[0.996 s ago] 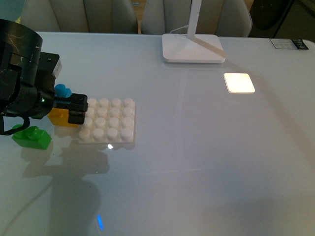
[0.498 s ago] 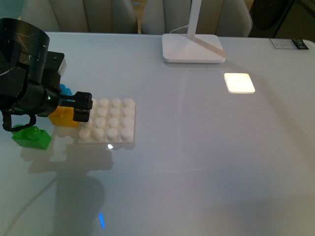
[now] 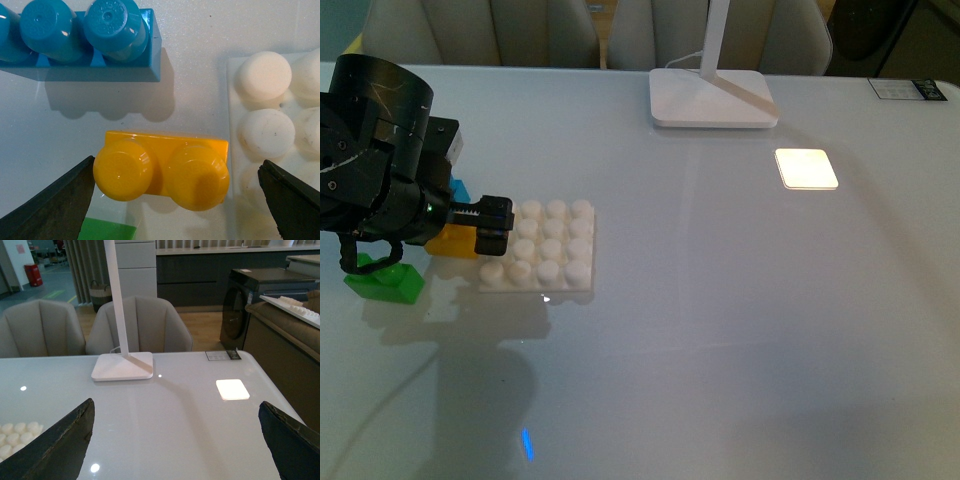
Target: Insert yellow block into base center
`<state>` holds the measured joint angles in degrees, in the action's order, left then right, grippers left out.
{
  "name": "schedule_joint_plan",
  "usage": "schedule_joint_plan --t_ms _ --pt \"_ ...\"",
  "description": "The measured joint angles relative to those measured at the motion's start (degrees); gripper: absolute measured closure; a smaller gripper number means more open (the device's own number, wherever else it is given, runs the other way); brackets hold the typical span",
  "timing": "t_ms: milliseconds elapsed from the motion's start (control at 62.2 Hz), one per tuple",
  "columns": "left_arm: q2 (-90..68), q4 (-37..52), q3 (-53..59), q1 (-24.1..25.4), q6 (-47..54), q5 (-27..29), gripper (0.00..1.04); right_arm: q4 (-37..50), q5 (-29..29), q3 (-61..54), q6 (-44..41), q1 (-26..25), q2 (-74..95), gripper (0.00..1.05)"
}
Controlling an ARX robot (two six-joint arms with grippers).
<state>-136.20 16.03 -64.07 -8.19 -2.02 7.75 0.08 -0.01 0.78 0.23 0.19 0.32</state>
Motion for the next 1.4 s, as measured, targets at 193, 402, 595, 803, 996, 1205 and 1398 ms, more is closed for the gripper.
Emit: schedule_joint_plan --t_ms 193,402,595,803,996,1205,1398 --pt "0.0 0.0 -0.13 -0.02 -0.15 0.0 0.07 0.0 0.0 0.0 0.0 0.0 0.0 0.09" --pt "-0.09 -0.07 -0.44 -0.02 -0.15 0.24 0.07 0.0 0.0 0.0 0.0 0.0 0.0 0.09" --pt "-0.81 -0.22 -1.18 0.0 -0.13 0.33 0.3 0.0 0.0 0.0 0.0 0.0 0.0 0.09" --pt "-0.9 -0.26 -1.46 0.0 -0.11 0.44 0.43 0.0 0.0 0.0 0.0 0.0 0.0 0.09" --pt "-0.87 -0.13 -1.42 0.13 -0.11 0.39 0.43 0.0 0.0 0.0 0.0 0.0 0.0 0.09" --pt "1.64 0.52 0.59 0.13 -0.26 0.39 0.43 0.0 0.0 0.0 0.0 0.0 0.0 0.09" --pt "7.58 0.83 3.17 -0.28 -1.77 0.74 0.43 0.0 0.0 0.0 0.0 0.0 0.0 0.09"
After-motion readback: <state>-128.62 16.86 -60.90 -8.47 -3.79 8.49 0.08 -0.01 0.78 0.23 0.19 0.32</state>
